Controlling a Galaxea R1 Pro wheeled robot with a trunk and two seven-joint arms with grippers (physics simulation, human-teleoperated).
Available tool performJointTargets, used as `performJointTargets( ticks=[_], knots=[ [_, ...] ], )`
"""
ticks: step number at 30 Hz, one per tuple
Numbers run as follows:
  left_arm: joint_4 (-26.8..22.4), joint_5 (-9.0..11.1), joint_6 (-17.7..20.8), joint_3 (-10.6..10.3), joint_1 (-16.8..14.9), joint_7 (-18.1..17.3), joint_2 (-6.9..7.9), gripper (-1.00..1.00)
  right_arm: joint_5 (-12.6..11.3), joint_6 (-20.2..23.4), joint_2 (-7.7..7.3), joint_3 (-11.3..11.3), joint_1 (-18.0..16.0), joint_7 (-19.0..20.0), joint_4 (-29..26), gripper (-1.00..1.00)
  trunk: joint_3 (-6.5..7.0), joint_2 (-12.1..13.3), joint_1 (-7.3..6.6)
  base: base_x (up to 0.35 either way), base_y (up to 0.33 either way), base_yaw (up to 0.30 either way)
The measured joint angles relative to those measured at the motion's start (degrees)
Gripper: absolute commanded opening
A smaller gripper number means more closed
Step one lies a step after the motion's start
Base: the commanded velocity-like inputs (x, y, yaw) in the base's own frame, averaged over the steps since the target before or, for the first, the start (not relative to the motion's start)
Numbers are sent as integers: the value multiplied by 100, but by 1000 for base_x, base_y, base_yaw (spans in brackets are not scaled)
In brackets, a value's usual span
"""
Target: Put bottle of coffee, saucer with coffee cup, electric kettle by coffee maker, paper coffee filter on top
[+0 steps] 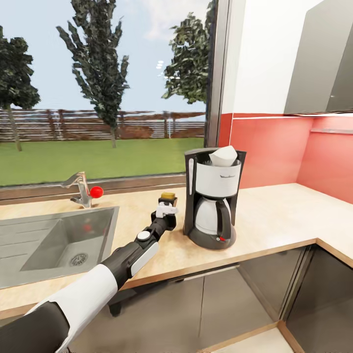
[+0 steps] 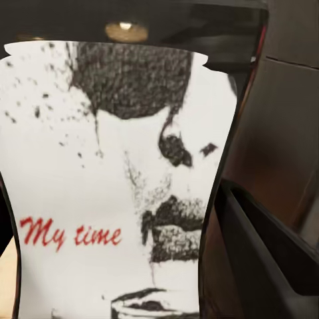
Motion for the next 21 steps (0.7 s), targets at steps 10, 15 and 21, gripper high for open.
performJointTargets(
  ticks=[10, 15, 21],
  knots=[
    [25, -2, 0, 0, 0, -1, 0, -100, 0, 2, 0, 0, 0, 0, 0, 100, -55, 0, 0, 0, 0, 0],
    [25, -2, 0, 0, 0, -1, 0, -100, -2, 0, 0, -6, 0, 0, 2, 100, -57, 0, 0, 0, 0, 0],
    [27, -2, 0, 0, 0, -1, 0, -100, -4, -2, 0, -4, 0, 0, 3, 100, -57, 0, 0, 0, 0, 0]
  ],
)
